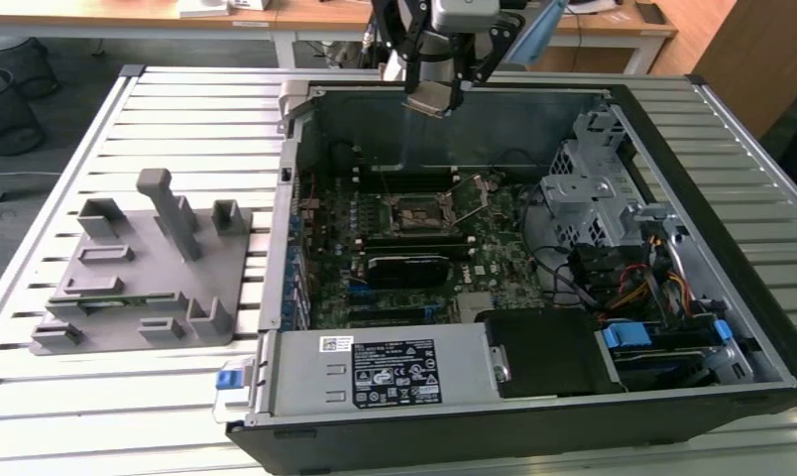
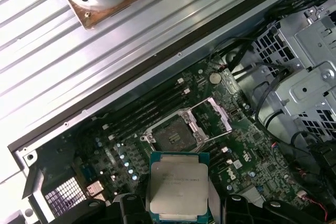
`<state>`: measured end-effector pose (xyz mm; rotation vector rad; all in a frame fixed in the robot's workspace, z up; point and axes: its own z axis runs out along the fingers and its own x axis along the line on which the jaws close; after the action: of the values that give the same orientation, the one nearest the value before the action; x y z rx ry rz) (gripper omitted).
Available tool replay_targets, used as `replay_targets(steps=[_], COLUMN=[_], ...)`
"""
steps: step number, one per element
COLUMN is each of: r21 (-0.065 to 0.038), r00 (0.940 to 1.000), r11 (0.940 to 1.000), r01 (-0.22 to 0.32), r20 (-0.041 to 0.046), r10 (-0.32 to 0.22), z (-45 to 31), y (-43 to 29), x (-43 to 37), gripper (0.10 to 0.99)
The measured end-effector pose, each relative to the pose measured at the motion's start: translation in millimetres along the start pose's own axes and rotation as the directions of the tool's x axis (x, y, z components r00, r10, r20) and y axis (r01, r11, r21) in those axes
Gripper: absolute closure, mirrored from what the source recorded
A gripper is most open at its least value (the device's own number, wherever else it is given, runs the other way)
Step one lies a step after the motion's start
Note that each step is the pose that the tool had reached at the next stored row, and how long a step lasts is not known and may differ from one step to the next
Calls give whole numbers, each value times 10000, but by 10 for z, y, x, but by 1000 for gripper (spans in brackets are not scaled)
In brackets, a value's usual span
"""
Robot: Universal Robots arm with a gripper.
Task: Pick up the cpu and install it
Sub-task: 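Place the cpu into insertion slot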
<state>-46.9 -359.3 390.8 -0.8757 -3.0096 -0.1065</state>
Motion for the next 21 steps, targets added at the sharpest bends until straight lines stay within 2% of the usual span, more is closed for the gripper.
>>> replay_targets(steps=[21], r21=[-11], r00=[9991], r11=[9991], r01=[-427], r20=[27], r10=[427], z=[1], y=[0], x=[0], gripper=[561])
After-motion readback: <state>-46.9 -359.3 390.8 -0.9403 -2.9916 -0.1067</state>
